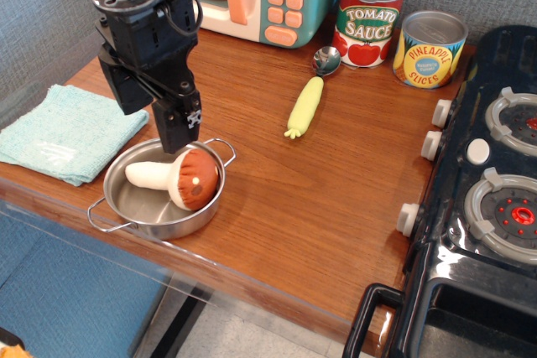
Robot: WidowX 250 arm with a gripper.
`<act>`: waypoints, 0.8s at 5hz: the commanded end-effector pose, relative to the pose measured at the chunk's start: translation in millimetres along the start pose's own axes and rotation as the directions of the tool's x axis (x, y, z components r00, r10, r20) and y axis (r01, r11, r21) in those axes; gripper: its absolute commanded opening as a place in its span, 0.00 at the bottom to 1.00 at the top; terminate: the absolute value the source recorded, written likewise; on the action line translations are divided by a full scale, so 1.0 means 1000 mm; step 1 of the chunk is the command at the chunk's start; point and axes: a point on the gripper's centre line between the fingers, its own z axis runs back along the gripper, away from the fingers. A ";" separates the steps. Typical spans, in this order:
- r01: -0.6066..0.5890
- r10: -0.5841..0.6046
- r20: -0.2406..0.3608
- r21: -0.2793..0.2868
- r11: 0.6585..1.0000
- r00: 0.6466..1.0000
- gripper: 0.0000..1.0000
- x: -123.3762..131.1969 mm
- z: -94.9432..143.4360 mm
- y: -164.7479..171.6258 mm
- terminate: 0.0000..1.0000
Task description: Put the spoon at the bottom table edge, right of the pot.
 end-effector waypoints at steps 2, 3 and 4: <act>0.009 -0.009 0.032 0.014 1.000 0.999 1.00 0.030 -0.002 -0.007 0.00; -0.083 0.081 0.104 0.008 0.997 0.991 1.00 0.077 -0.007 -0.007 0.00; -0.273 0.270 0.135 0.000 0.962 0.953 1.00 0.111 -0.027 0.004 0.00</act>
